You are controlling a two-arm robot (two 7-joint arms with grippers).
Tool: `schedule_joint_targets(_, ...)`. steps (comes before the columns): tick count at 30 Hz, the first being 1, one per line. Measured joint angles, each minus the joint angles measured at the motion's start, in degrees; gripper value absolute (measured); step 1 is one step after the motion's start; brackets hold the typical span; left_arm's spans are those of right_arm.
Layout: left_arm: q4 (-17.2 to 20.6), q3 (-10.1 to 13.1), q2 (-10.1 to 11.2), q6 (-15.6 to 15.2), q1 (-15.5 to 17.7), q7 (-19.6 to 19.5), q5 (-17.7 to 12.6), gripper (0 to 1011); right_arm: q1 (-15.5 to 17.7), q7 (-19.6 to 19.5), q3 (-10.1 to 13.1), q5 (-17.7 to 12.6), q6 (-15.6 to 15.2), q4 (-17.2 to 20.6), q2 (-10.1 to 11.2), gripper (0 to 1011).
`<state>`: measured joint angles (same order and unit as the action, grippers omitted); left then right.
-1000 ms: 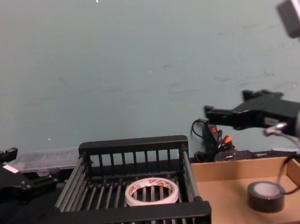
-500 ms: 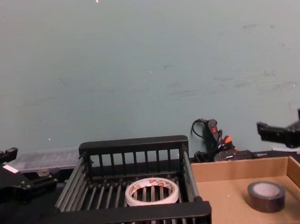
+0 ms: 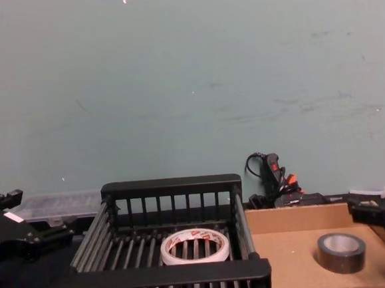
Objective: Pick up the white tape and place it into the black box , Pick up the silver tape and place it into the brown box.
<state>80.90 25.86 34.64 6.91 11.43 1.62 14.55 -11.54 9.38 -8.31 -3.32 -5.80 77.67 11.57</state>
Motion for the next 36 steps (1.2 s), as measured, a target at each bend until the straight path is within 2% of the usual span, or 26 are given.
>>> schedule_joint_targets(36, 0.0, 0.0, 0.0, 0.0, 0.0, 0.0, 0.0, 1001, 0.06, 0.09, 0.07, 0.38, -0.16, -0.33, -0.1, 1002)
